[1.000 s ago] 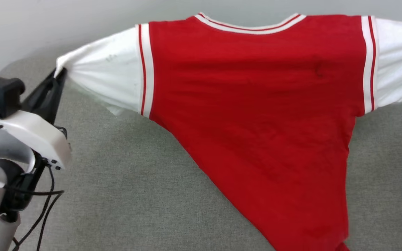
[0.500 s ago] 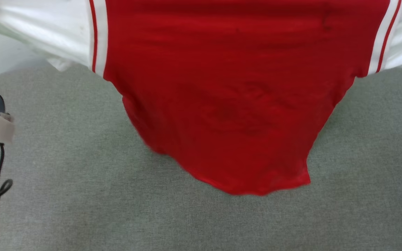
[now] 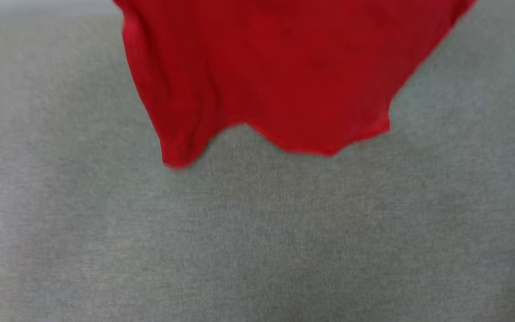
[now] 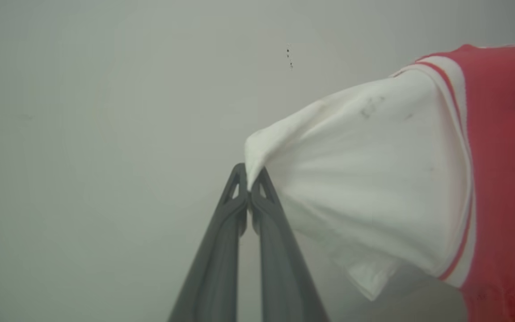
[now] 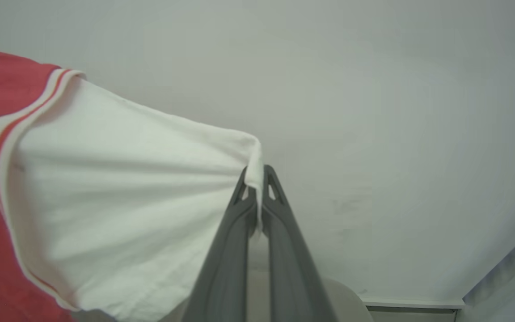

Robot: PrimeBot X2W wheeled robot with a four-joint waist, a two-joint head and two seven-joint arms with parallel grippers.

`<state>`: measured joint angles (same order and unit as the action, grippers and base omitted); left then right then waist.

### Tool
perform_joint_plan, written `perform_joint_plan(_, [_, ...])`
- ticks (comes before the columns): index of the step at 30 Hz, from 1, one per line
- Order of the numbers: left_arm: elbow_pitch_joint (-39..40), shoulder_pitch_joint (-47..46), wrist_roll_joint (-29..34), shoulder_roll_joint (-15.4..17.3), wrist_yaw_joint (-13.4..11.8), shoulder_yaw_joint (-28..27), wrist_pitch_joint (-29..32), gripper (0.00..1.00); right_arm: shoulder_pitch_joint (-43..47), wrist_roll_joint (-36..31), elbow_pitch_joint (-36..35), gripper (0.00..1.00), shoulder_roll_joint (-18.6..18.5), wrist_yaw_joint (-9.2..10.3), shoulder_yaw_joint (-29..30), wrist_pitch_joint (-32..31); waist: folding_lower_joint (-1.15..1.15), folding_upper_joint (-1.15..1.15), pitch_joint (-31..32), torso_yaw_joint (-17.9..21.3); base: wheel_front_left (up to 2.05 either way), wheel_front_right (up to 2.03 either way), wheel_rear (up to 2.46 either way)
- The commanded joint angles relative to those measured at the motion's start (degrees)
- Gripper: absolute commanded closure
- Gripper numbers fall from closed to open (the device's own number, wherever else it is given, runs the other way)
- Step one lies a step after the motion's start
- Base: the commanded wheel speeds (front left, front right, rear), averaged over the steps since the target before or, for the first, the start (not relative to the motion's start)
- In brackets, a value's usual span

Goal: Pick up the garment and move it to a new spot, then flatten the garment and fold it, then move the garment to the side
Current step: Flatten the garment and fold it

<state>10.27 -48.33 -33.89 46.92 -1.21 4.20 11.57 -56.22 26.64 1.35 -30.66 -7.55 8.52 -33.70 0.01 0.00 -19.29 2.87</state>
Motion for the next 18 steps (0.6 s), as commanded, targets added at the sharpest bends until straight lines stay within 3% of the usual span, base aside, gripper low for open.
perform_joint_plan(1, [-2.05, -2.8, 0.43, 0.71, 0.71, 0.38, 0.2, 1.0, -2.51, -0.63, 1.62, 1.0, 0.43, 0.12, -0.26, 1.12, -0.01, 0.0, -4.78, 0.45, 0.0, 0.0, 0.0])
perform_joint_plan(8, [-14.04, -22.16, 4.1, 0.88, 5.39, 4.89, -0.6, 1.0, -16.95, -4.74, 13.05, 1.0, 2.19, 0.13, -0.49, 6.99, -0.01, 0.0, -12.27, 0.87, 0.0, 0.0, 0.0])
perform_joint_plan(18, [-33.64, -44.93, 8.81, -3.14, 7.57, 10.21, -8.25, 1.0, -37.83, -13.63, 30.25, 1.0, 5.57, 0.2, 3.76, 19.22, -0.01, 0.0, -19.13, 0.01, 0.0, 0.0, 0.0])
